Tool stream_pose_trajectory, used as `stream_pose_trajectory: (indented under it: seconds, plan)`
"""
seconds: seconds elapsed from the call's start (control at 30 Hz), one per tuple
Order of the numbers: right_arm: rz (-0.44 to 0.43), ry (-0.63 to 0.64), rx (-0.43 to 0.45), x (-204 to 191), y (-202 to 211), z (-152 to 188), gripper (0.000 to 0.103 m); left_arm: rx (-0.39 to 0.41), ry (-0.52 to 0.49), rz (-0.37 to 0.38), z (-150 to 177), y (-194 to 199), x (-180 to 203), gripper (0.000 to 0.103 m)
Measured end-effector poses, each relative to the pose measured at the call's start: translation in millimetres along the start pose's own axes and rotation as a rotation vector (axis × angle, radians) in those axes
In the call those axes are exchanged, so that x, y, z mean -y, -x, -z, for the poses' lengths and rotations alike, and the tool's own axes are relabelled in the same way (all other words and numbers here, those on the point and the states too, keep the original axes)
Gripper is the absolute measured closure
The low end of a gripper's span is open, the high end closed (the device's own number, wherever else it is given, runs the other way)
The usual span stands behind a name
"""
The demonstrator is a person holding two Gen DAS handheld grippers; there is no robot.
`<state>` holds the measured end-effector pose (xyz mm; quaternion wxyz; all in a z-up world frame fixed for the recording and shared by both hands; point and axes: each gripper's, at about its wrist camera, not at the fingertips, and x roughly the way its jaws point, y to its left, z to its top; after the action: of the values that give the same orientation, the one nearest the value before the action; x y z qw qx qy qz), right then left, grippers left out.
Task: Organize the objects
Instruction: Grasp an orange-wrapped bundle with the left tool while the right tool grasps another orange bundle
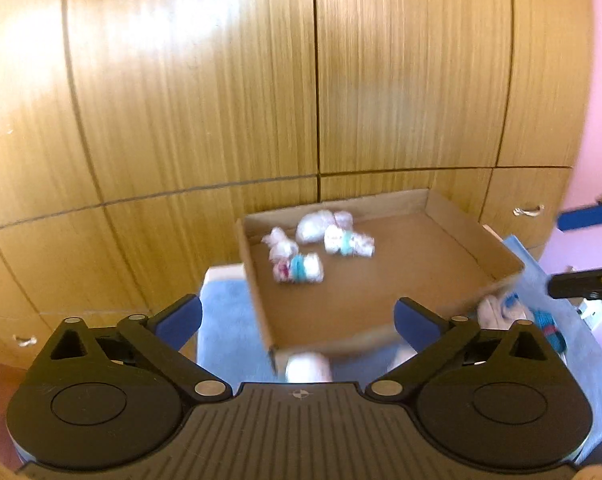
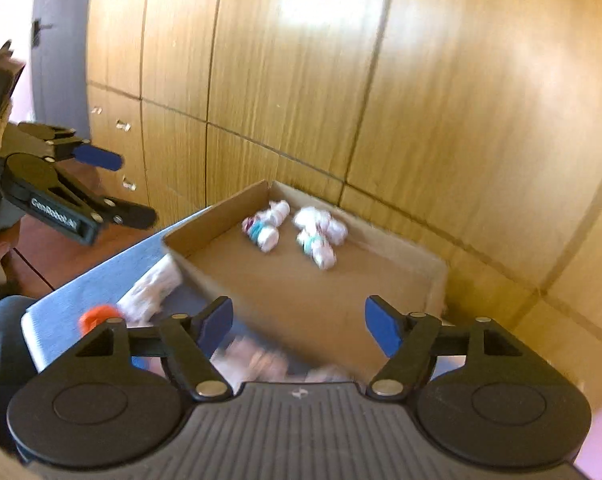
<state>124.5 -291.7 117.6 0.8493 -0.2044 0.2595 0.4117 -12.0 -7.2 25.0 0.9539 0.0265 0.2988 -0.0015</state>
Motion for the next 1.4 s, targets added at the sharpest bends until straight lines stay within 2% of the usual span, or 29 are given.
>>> stream_pose_trajectory:
  seconds: [0.13,0.17,0.2,0.33,0.57,0.77,0.87,0.97,1.0,1.03,1.3,1.4]
  plan:
    - [0.035,-0.117,0.014,-24.9,26.0,54.7,0.031,0.041,0.005,0.012,45.6,24.8,0.6,0.0]
    - [0.049,-0.165,0.013,-40.6,26.7,80.1,0.031,0.053,-0.002,0.016,59.7,28.2,3.0,0.0]
    - [0.049,-0.165,0.013,-40.6,26.7,80.1,0.031,0.06,-0.013,0.014,70.3,29.1,6.2,0.0]
    - [0.09,-0.303,-0.007,-65.0,8.4,112.0,0.032,0.022,-0.064,-0.008,102.6,16.5,20.2,0.001]
    - [0.146,-0.402,0.009,-77.9,-13.9,118.0,0.032,-0.004,-0.136,-0.013,117.6,-4.9,34.8,0.001]
    - [0.154,-0.433,0.002,-81.6,-23.1,126.1,0.033,-0.029,-0.153,0.003,124.3,-18.8,32.8,0.008]
    - [0.159,-0.446,0.006,-83.7,-25.3,127.9,0.036,-0.04,-0.133,0.028,124.9,-20.7,27.9,0.018]
    - [0.154,-0.45,0.019,-86.7,-25.2,128.9,0.041,-0.041,-0.128,0.04,124.8,-20.6,26.1,0.032]
    - [0.152,-0.452,0.022,-87.0,-25.0,129.4,0.042,-0.041,-0.126,0.048,125.5,-19.4,25.7,0.041]
    - [0.15,-0.453,0.031,-87.1,-24.6,130.1,0.044,-0.041,-0.123,0.057,125.2,-20.1,25.7,0.042]
    - [0.165,-0.456,0.071,-81.6,-14.8,133.4,0.054,-0.04,-0.095,0.075,126.1,-11.6,19.7,0.043]
    - [0.177,-0.453,0.076,-77.6,-9.1,137.4,0.054,-0.042,-0.086,0.077,125.8,-9.0,16.1,0.043]
